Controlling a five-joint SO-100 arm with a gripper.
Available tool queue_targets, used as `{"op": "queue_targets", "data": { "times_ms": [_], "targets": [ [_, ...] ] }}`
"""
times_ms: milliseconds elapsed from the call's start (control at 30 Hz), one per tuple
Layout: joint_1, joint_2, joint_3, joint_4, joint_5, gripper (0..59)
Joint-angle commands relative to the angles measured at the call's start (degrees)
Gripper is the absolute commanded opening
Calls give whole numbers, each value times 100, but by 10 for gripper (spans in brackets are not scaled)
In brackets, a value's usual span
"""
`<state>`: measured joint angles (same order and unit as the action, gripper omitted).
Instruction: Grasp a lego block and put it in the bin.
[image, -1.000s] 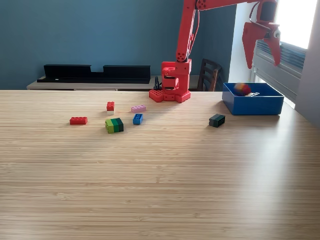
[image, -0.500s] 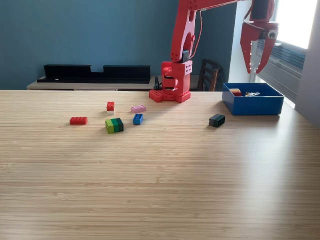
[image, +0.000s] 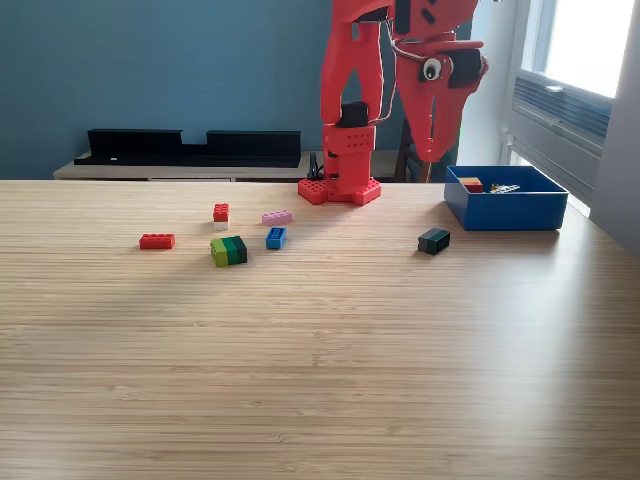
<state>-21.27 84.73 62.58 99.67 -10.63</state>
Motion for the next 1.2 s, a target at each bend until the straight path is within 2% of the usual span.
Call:
{"op": "queue_targets", "data": {
  "times_ms": [33,633,1200],
  "targets": [
    [35,562,-149,193,176,22],
    [343,606,343,176,466,22],
    [1767,554,-132,-44,976,24]
  ]
}}
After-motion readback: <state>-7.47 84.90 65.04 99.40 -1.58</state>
